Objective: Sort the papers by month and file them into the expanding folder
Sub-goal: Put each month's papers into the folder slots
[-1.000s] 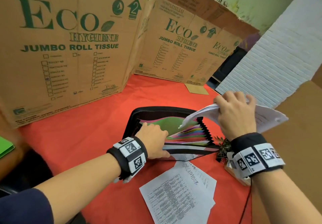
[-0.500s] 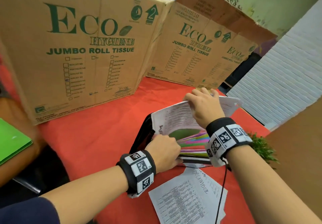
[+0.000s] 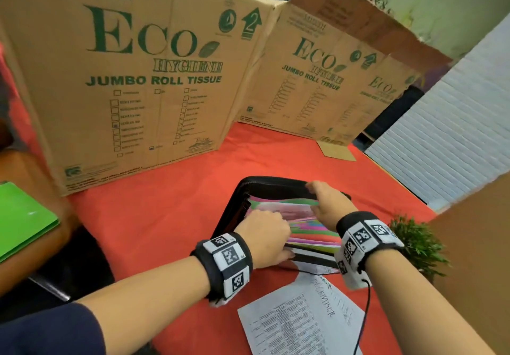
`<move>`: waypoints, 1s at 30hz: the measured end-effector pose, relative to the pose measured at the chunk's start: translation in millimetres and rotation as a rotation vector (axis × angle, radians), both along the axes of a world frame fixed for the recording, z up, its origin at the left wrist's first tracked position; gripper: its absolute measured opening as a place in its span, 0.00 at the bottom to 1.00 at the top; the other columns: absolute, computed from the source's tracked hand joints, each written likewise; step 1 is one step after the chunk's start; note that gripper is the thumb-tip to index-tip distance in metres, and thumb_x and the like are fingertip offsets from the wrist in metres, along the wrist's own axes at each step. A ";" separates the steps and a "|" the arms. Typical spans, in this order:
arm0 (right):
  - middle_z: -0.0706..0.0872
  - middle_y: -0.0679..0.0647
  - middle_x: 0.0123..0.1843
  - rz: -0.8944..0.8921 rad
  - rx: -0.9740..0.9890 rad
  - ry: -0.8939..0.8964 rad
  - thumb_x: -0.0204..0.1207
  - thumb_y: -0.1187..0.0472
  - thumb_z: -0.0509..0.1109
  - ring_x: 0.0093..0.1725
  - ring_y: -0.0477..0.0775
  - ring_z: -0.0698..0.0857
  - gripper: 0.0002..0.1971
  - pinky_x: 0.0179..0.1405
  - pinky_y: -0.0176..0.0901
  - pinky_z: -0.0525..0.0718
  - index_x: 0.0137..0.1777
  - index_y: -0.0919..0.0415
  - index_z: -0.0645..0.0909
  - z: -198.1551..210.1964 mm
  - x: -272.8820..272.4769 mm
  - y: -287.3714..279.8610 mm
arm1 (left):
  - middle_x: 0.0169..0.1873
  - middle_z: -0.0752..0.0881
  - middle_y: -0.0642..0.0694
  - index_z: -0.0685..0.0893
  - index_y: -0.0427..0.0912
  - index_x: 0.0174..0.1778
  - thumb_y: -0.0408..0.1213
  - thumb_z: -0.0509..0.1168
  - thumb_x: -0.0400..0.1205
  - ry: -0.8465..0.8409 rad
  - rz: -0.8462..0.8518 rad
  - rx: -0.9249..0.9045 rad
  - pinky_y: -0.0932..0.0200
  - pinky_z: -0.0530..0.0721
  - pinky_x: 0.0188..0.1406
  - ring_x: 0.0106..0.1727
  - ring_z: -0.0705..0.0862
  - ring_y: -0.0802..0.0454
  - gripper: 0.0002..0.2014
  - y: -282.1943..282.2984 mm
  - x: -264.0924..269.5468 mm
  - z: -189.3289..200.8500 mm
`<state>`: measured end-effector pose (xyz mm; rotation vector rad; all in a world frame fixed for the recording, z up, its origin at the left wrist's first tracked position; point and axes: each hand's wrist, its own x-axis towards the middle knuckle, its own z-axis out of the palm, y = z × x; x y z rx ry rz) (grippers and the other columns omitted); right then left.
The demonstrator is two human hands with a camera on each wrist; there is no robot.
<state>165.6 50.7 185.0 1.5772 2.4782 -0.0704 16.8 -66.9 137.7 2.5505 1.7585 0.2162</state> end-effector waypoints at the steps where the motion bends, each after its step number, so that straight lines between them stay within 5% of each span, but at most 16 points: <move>1: 0.77 0.56 0.73 0.015 0.021 0.044 0.79 0.67 0.62 0.68 0.61 0.80 0.24 0.66 0.56 0.78 0.75 0.55 0.70 0.7 3.0 1.3 | 0.50 0.85 0.41 0.84 0.40 0.53 0.61 0.62 0.80 -0.024 0.005 -0.006 0.49 0.81 0.45 0.52 0.85 0.39 0.25 0.9 0.1 -0.6; 4: 0.79 0.53 0.74 0.007 -0.124 -0.057 0.78 0.71 0.57 0.71 0.57 0.78 0.27 0.70 0.49 0.76 0.75 0.52 0.74 -2.1 10.1 0.0 | 0.51 0.84 0.41 0.84 0.40 0.54 0.62 0.62 0.79 -0.057 0.034 -0.013 0.43 0.79 0.61 0.56 0.82 0.40 0.26 4.5 -1.5 -2.8; 6: 0.78 0.53 0.75 -0.016 -0.233 -0.161 0.78 0.72 0.55 0.73 0.57 0.76 0.28 0.71 0.46 0.74 0.75 0.51 0.75 -7.0 12.5 -4.8 | 0.60 0.80 0.39 0.82 0.40 0.62 0.65 0.62 0.77 -0.028 0.064 -0.018 0.38 0.63 0.77 0.66 0.75 0.39 0.32 8.4 -1.8 -5.6; 8: 0.78 0.55 0.75 -0.024 -0.243 -0.167 0.78 0.72 0.55 0.73 0.58 0.76 0.28 0.70 0.42 0.74 0.76 0.51 0.75 -9.1 16.5 -9.1 | 0.70 0.73 0.34 0.77 0.39 0.69 0.69 0.63 0.73 -0.033 0.115 -0.047 0.34 0.51 0.81 0.75 0.66 0.35 0.40 13.1 -0.9 -8.9; 10: 0.78 0.55 0.75 -0.033 -0.226 -0.107 0.79 0.72 0.55 0.73 0.58 0.76 0.29 0.68 0.39 0.72 0.76 0.50 0.74 -9.1 22.5 -11.8 | 0.75 0.67 0.30 0.73 0.37 0.72 0.72 0.64 0.71 -0.042 0.155 -0.090 0.33 0.51 0.81 0.79 0.60 0.32 0.45 17.0 -0.9 -9.8; 17: 0.79 0.49 0.75 -0.055 -0.242 0.100 0.81 0.72 0.55 0.76 0.51 0.74 0.26 0.71 0.35 0.67 0.75 0.52 0.76 -14.1 50.1 -24.8 | 0.65 0.76 0.32 0.74 0.39 0.65 0.78 0.61 0.65 -0.042 0.203 -0.136 0.40 0.64 0.73 0.66 0.73 0.35 0.47 22.1 -0.7 -8.6; 21: 0.81 0.49 0.73 -0.069 -0.194 0.214 0.85 0.66 0.57 0.74 0.51 0.77 0.20 0.67 0.33 0.69 0.73 0.52 0.78 -20.0 66.1 -31.6 | 0.80 0.59 0.25 0.67 0.37 0.76 0.81 0.59 0.63 -0.014 0.236 -0.204 0.39 0.59 0.78 0.77 0.64 0.30 0.57 20.9 0.4 -5.7; 24: 0.83 0.49 0.70 -0.061 -0.180 0.276 0.85 0.66 0.58 0.71 0.51 0.78 0.18 0.63 0.31 0.70 0.71 0.53 0.79 -26.3 74.7 -37.0 | 0.82 0.53 0.25 0.63 0.36 0.80 0.84 0.56 0.60 -0.007 0.248 -0.236 0.38 0.56 0.79 0.80 0.60 0.30 0.63 20.3 1.7 -3.9; 26: 0.83 0.49 0.69 -0.066 -0.174 0.318 0.84 0.67 0.58 0.70 0.50 0.79 0.18 0.59 0.29 0.69 0.70 0.55 0.79 -30.0 78.5 -40.8 | 0.81 0.59 0.26 0.65 0.36 0.78 0.85 0.54 0.59 0.014 0.249 -0.226 0.39 0.58 0.77 0.78 0.63 0.32 0.63 20.1 3.4 -5.0; 30: 0.85 0.51 0.66 -0.116 -0.103 0.432 0.82 0.66 0.61 0.67 0.51 0.81 0.17 0.61 0.33 0.72 0.68 0.57 0.81 -35.4 84.3 -48.7 | 0.61 0.75 0.39 0.74 0.40 0.66 0.85 0.52 0.60 0.018 0.227 -0.069 0.41 0.66 0.68 0.63 0.71 0.39 0.55 16.3 5.0 -5.8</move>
